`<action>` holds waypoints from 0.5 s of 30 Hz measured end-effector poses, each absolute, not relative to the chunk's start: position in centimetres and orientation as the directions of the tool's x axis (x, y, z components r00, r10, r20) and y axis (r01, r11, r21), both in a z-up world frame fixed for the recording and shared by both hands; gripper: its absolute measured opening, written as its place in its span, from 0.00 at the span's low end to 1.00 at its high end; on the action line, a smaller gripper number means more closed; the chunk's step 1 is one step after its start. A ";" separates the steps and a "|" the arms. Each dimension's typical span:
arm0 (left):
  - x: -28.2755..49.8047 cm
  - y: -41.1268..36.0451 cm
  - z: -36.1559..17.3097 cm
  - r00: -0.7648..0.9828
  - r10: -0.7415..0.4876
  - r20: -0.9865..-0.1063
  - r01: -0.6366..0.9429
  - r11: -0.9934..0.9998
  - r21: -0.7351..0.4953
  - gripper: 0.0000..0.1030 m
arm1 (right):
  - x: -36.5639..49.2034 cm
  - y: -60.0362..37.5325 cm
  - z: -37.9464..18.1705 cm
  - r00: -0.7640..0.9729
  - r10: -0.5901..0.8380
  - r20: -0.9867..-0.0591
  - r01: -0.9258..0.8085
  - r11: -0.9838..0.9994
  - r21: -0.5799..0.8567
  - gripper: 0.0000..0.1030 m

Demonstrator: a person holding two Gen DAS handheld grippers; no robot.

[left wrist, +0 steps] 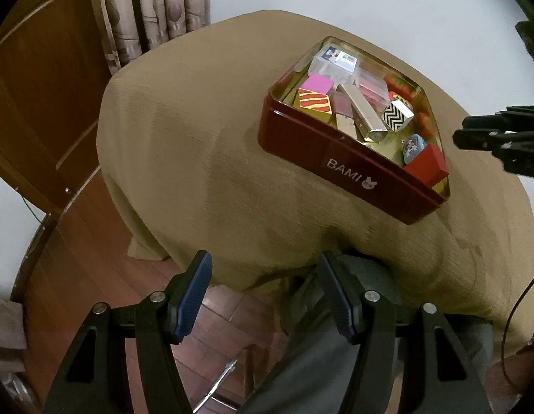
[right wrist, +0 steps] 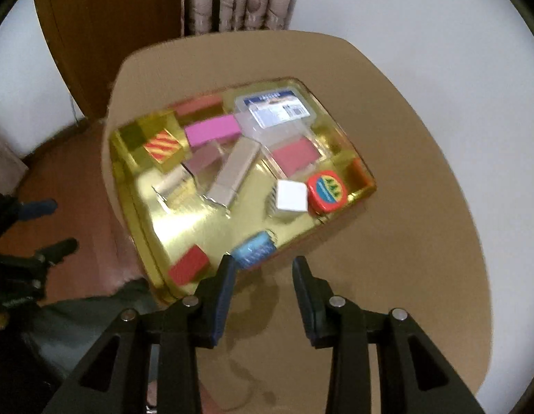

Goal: Organize rigid objects
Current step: 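Release the red block into the tin with the right tool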

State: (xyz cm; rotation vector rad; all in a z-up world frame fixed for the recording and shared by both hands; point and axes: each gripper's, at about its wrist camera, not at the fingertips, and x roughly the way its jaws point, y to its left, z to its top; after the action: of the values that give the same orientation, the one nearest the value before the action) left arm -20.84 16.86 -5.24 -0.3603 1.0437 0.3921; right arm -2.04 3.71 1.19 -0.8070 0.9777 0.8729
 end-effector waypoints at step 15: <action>-20.9 16.9 -5.4 0.435 0.152 -0.887 -0.485 0.870 -0.089 0.58 | -2.3 6.5 2.9 0.139 0.479 -0.867 -0.898 0.430 0.093 0.34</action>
State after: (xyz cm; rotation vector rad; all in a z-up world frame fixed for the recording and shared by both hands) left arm -20.90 16.95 -5.37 -0.3561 1.0511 0.4071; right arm -2.33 6.53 2.95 -0.5182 0.9894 1.0620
